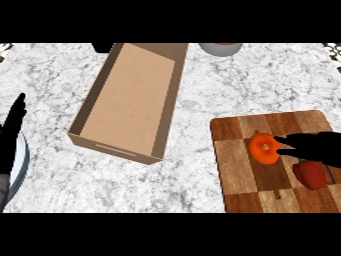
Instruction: Pick the bell pepper from the cutting board and place it in the cardboard box
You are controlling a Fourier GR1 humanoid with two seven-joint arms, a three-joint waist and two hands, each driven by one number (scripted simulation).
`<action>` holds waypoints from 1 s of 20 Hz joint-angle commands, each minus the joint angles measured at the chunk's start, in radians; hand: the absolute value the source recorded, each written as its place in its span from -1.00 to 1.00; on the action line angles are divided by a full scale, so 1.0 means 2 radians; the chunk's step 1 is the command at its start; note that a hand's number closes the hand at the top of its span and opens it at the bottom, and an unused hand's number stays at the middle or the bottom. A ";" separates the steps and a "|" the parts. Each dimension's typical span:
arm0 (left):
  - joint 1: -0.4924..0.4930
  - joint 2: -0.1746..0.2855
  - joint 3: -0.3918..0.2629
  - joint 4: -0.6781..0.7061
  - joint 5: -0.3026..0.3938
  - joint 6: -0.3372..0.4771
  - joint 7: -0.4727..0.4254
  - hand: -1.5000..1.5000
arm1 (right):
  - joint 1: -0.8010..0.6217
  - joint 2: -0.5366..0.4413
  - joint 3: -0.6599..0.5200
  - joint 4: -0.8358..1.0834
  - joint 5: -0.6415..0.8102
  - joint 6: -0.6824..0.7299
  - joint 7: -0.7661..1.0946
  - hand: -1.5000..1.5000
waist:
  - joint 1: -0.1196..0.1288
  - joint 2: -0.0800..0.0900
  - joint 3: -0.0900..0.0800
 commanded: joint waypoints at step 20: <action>-0.006 -0.014 0.027 0.026 -0.026 -0.031 -0.010 0.00 | -0.048 0.193 -0.116 0.097 0.043 -0.143 0.045 1.00 | 0.016 0.009 -0.004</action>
